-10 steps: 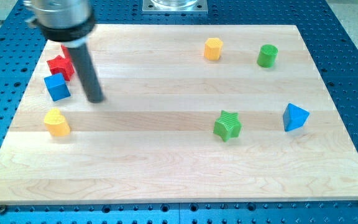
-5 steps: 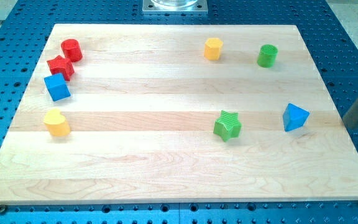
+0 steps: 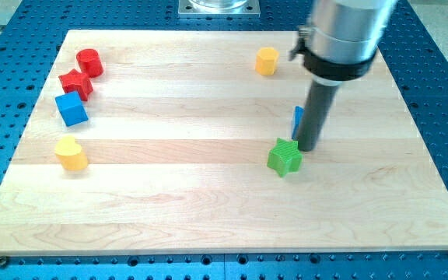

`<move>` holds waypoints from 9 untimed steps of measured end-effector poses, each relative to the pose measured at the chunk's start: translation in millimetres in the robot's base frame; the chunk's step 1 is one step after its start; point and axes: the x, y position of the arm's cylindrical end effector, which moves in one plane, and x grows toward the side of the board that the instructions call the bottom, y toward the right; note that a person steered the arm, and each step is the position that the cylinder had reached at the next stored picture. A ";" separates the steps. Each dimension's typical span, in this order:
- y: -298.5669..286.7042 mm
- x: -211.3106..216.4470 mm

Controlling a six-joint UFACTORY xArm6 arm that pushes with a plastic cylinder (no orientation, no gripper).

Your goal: Push the blue triangle to the bottom of the blue cube

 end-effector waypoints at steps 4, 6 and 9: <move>-13.8 -18.4; -68.0 -43.3; -122.3 -70.6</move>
